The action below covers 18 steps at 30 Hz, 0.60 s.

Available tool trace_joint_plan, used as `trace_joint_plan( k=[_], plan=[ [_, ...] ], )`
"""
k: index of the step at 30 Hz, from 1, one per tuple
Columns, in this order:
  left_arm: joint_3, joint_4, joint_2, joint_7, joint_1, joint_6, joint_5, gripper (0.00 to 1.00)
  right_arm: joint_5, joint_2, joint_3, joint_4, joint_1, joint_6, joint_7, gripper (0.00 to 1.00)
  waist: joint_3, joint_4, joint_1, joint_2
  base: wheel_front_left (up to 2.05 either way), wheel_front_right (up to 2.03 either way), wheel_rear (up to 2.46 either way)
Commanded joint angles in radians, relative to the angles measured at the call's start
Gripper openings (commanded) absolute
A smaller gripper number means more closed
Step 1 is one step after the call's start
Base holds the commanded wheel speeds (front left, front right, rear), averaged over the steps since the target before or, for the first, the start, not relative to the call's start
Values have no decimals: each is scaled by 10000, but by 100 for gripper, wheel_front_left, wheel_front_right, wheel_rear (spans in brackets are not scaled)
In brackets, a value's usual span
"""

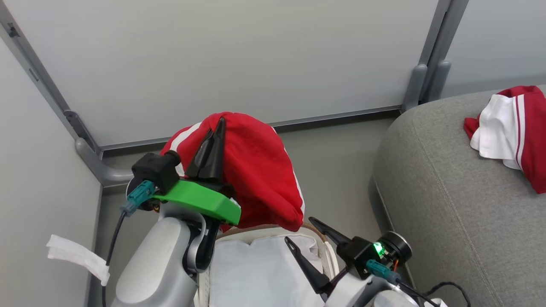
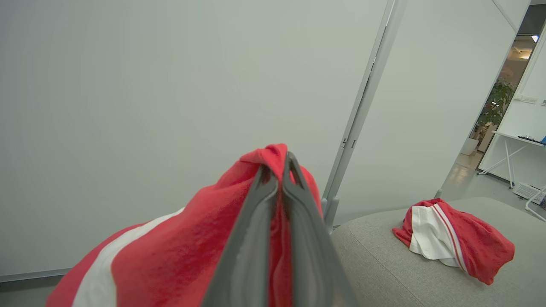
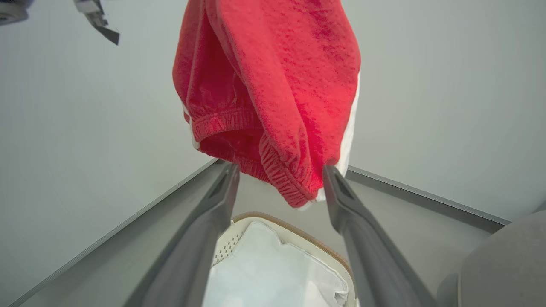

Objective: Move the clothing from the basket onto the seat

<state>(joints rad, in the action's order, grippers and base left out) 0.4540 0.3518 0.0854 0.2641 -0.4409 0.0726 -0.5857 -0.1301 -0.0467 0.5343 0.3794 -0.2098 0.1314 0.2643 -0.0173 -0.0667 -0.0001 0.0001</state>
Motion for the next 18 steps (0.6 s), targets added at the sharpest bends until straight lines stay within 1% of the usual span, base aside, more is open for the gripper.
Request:
trace_joint_plan(
  k=[1,6,10,15,16,17,18],
  plan=[
    [76,8,-14,2,147,76,94,0,-40,-82,179,58,-266,-14,0,100,44,111,1,-1,0,0,0],
    [412,105,-129,-2,84,147,67,0,-128,-57,548,237,-881,-14,0,100,105,341,1,-1,0,0,0],
    [687,167,-228,-6,-85,175,-12,0,-165,-68,998,727,-1386,-14,0,100,191,504,1,-1,0,0,0],
    [1154,199,-279,-38,-314,226,-123,0,-543,-65,1499,1332,-2031,-14,0,100,307,756,1,-1,0,0,0],
    [1243,209,-293,-43,-341,236,-144,0,-657,-66,1540,1429,-2159,-14,0,95,328,816,1,-1,0,0,0],
    [1312,218,-299,-23,-368,221,-176,0,-784,-71,1573,1543,-2231,-14,0,58,338,867,1,-1,0,0,0],
    [1403,230,-304,-23,-406,212,-210,0,-993,-69,1646,1711,-2287,-14,0,0,346,921,1,-1,0,0,0]
  ],
)
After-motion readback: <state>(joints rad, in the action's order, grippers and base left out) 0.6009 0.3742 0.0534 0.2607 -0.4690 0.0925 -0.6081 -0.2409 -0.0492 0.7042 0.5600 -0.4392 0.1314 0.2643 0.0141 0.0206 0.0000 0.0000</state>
